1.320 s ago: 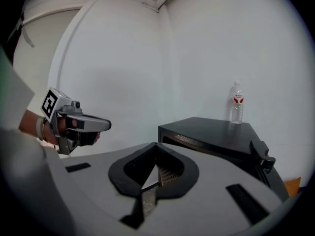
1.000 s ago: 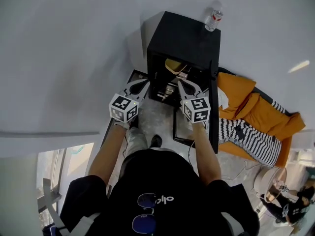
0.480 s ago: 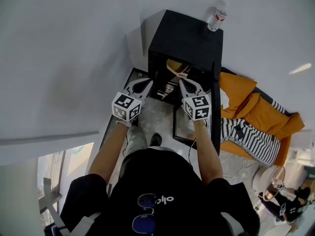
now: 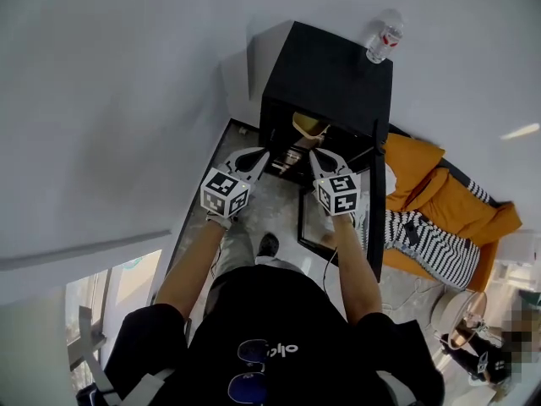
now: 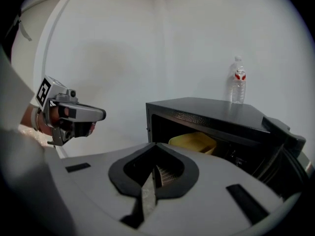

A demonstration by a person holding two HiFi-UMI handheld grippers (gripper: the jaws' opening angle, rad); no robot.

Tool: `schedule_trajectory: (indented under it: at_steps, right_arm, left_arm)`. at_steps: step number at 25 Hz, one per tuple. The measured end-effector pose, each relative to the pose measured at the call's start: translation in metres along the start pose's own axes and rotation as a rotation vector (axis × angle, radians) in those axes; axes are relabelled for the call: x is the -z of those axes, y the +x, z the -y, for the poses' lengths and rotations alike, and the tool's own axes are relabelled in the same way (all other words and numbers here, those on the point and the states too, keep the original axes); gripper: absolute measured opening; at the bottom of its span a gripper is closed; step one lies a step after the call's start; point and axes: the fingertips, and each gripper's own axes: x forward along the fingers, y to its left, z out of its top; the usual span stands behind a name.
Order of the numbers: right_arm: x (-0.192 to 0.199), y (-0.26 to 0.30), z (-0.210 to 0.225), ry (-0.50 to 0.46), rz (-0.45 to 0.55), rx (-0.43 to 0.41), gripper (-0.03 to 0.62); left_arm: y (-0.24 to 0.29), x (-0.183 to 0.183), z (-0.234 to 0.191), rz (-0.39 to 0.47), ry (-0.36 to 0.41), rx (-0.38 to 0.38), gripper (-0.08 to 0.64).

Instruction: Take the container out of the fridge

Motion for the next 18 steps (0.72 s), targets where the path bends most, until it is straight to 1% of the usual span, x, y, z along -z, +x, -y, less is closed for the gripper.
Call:
schedule_trajectory:
  at_steps: [9,14,18]
  right_arm:
    - [0.025,0.015,0.003,0.024,-0.054,0.014,0.008]
    - [0.025,0.024,0.007,0.019,-0.060,0.021,0.008]
    - [0.022,0.036,0.012,-0.010,-0.067,0.025,0.008]
  left_arm:
    - [0.012,0.021,-0.010,-0.046,-0.025,0.038,0.008]
    - [0.017,0.020,-0.011,-0.047,-0.026,0.053,0.008]
    - [0.020,0.021,-0.012,-0.047,-0.030,0.060,0.008]
